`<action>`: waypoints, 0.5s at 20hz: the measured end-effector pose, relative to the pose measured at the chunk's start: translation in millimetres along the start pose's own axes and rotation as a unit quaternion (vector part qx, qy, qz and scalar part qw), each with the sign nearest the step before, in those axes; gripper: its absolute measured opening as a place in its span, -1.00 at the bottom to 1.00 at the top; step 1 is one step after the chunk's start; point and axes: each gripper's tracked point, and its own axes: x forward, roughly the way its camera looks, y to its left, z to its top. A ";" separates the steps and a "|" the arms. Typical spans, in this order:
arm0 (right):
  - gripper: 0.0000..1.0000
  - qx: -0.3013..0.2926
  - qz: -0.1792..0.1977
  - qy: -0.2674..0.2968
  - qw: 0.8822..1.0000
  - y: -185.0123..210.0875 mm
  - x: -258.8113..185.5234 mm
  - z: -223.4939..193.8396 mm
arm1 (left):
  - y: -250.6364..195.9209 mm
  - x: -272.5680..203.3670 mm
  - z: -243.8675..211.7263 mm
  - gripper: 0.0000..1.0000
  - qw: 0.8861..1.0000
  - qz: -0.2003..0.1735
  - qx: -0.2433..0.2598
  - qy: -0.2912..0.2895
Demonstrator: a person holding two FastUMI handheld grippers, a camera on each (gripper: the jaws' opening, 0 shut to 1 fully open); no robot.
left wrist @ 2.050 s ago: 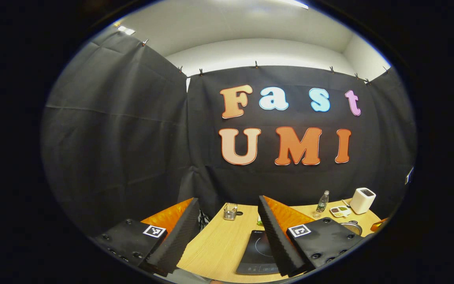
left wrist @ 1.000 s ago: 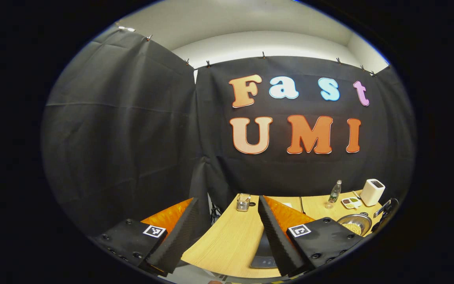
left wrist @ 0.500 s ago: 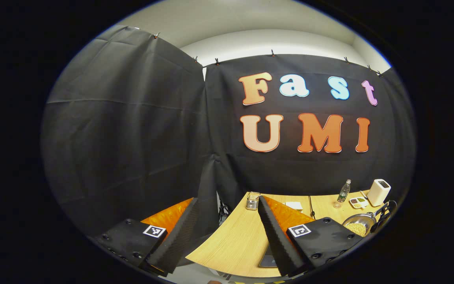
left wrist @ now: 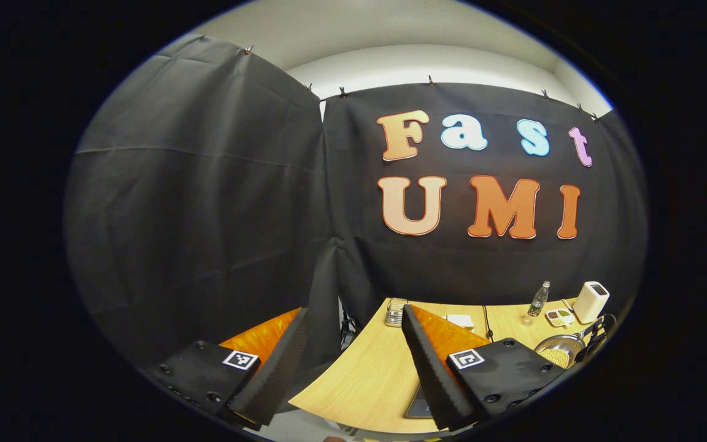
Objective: First push the handle of the pot to place it horizontally, then grasp the pot with both hands and set it on the induction cooktop.
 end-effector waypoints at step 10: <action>-1.00 0.004 0.015 -0.014 1.000 24.6 26.8 41.3 | 32.4 2.2 -3.7 0.94 0.999 0.032 0.005 0.012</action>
